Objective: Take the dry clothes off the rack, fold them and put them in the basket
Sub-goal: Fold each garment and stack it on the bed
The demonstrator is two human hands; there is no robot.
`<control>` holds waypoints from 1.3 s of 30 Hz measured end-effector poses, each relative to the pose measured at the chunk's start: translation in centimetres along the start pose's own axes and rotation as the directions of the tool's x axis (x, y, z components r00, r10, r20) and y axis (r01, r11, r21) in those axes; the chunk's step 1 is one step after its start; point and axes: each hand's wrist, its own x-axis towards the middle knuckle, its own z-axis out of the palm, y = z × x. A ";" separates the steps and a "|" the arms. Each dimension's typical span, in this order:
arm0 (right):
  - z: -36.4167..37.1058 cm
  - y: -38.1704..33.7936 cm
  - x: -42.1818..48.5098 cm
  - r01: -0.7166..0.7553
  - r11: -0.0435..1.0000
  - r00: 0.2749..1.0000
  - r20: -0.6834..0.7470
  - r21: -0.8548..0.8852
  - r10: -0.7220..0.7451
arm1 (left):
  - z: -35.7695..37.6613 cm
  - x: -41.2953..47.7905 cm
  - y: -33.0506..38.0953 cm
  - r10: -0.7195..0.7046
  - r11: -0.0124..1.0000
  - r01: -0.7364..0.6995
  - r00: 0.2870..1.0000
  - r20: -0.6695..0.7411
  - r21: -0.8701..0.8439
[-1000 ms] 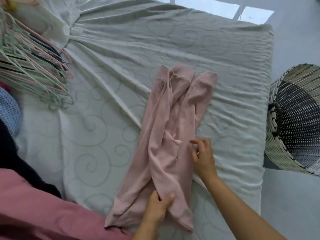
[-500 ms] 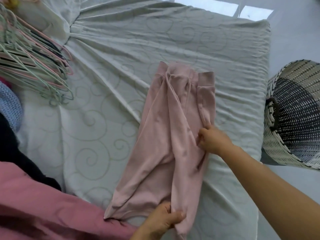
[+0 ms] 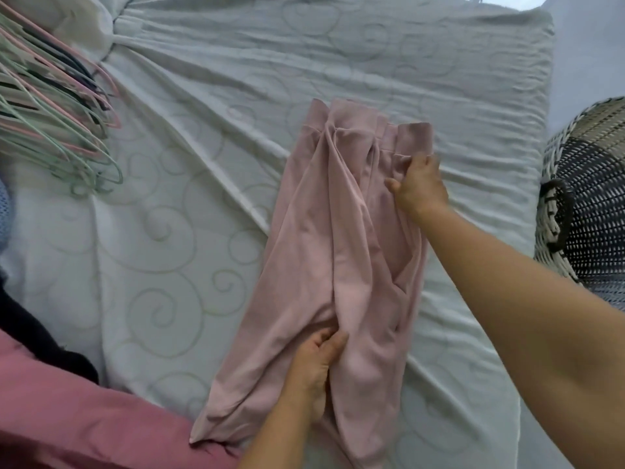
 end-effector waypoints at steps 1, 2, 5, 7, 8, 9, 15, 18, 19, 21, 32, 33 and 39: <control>0.1 0.1 0.4 -0.057 0.998 0.998 -0.002 -0.042 0.057 | 0.2 0.2 0.3 0.085 0.996 -0.084 0.996 -0.040 0.033; 0.3 0.3 0.7 -0.100 0.995 0.995 -0.022 -0.032 0.099 | 0.2 0.2 0.5 0.214 0.973 -0.205 0.973 -0.090 0.107; -0.1 -0.2 1.2 -0.160 0.936 0.978 -0.080 0.313 0.194 | -0.7 -1.3 1.0 0.598 0.782 -0.487 0.763 -0.246 0.389; -0.1 -1.4 1.4 -0.166 0.802 0.980 0.009 0.574 0.197 | -1.9 -1.9 0.5 0.641 0.739 -0.481 0.718 -0.273 0.472; 0.2 -1.8 1.1 -0.186 0.759 0.982 0.086 0.624 0.170 | -2.5 -1.9 0.2 0.609 0.752 -0.432 0.745 -0.274 0.497; 0.4 -2.1 0.6 -0.197 0.784 0.980 0.140 0.589 0.141 | -3.1 -1.9 0.0 0.546 0.780 -0.362 0.792 -0.273 0.510; 1.4 0.0 -7.3 -0.126 0.855 0.991 0.021 0.504 0.134 | -5.0 -0.5 1.7 0.300 0.903 -0.186 0.919 -0.257 0.388; 3.3 1.7 -17.1 -0.143 0.800 0.989 0.057 0.583 0.136 | -4.8 -0.5 3.1 0.217 0.934 -0.120 0.939 -0.268 0.336; 4.0 2.2 -20.3 -0.185 0.771 0.983 0.108 0.609 0.150 | -4.7 -0.5 3.5 0.195 0.940 -0.105 0.946 -0.259 0.324; 6.0 3.3 -25.8 -0.238 0.758 0.970 0.183 0.607 0.159 | -4.7 -0.4 4.2 0.147 0.960 -0.089 0.966 -0.211 0.264; 10.6 3.0 -36.2 -0.425 0.840 0.894 0.010 0.336 0.448 | -6.0 -1.4 6.8 -0.013 1.000 0.010 0.989 -0.150 -0.020; 10.2 3.0 -36.2 -0.517 0.748 0.837 0.062 0.417 0.544 | -6.1 -1.2 7.3 -0.036 0.999 0.037 0.992 -0.119 0.005; 9.0 3.0 -35.7 -0.567 0.759 0.823 0.193 0.320 0.534 | -3.0 3.1 12.3 -0.144 0.989 0.138 0.982 -0.121 -0.056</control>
